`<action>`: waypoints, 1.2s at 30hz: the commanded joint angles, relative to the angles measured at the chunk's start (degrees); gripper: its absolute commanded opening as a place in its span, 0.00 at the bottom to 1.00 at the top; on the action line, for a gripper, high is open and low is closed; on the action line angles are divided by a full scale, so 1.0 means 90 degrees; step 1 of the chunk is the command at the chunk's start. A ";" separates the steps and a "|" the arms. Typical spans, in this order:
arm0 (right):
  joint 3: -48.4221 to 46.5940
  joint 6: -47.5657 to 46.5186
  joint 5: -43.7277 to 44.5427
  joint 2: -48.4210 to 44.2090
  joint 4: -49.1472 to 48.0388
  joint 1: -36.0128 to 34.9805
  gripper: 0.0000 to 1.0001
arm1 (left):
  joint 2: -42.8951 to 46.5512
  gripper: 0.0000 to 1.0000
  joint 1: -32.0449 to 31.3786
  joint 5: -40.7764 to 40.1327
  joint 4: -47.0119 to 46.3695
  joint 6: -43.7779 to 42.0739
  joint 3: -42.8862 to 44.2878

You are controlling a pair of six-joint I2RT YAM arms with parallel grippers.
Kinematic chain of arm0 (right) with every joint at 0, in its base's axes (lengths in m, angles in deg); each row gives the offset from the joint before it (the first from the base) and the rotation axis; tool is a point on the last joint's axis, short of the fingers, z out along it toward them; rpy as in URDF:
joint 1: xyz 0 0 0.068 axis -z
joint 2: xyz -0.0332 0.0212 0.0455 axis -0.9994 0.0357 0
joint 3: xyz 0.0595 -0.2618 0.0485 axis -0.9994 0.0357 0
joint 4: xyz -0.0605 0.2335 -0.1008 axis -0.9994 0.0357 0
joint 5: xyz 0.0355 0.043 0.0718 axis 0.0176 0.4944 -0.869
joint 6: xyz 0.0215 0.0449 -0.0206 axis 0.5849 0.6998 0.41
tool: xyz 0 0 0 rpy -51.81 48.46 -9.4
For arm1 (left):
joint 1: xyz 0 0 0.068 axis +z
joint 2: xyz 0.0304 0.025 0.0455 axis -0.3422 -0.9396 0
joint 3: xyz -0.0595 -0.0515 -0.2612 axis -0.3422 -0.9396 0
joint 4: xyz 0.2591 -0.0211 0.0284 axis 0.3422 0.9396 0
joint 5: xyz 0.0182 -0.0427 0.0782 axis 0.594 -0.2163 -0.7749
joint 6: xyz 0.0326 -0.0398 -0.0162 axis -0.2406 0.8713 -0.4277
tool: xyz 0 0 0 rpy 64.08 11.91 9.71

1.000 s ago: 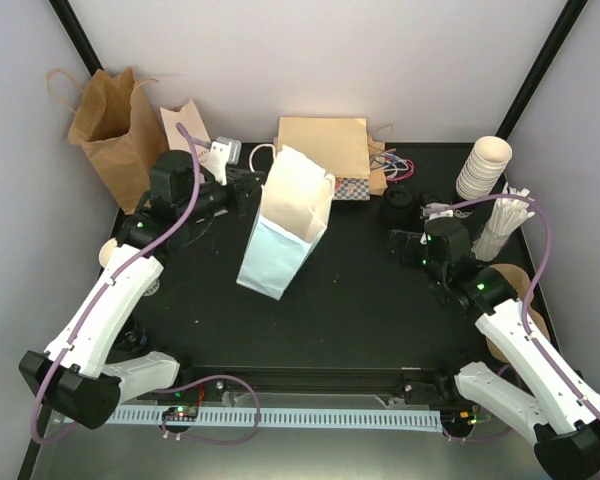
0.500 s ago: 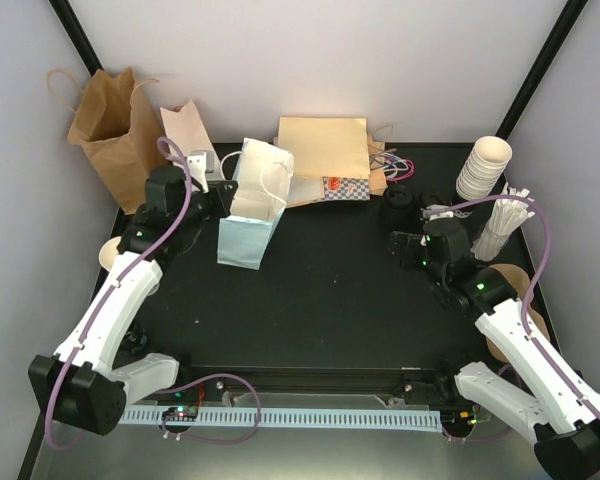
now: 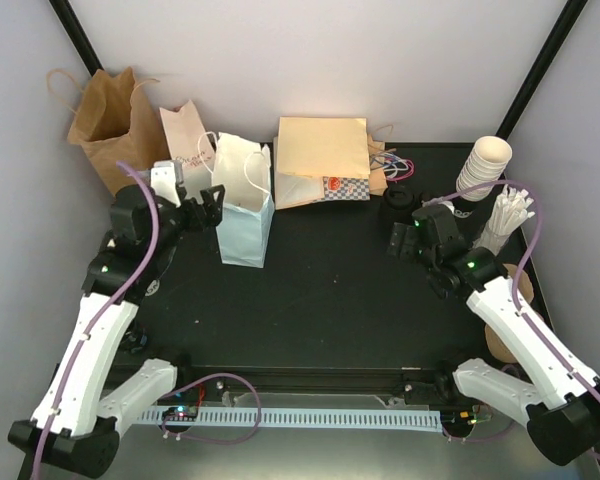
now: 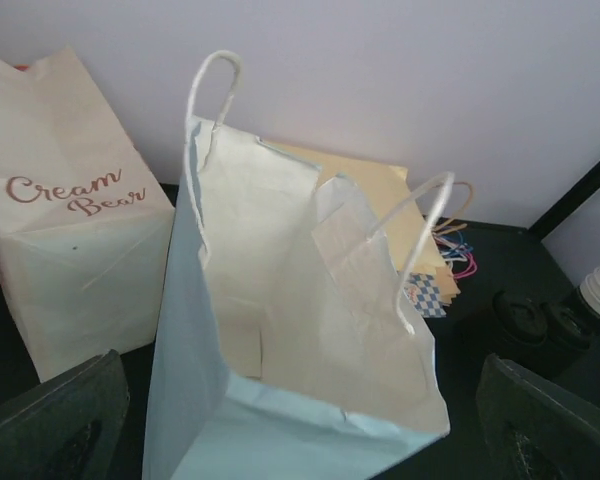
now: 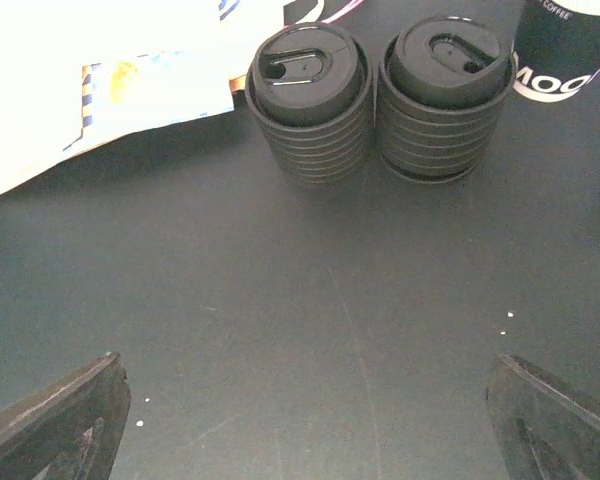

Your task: Pack the takeout coffee

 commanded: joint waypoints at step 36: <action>0.0633 0.1558 -0.0505 -0.0729 0.1483 0.6048 0.95 | 0.0208 0.94 -0.4187 0.1003 0.0404 -0.0423 0.1174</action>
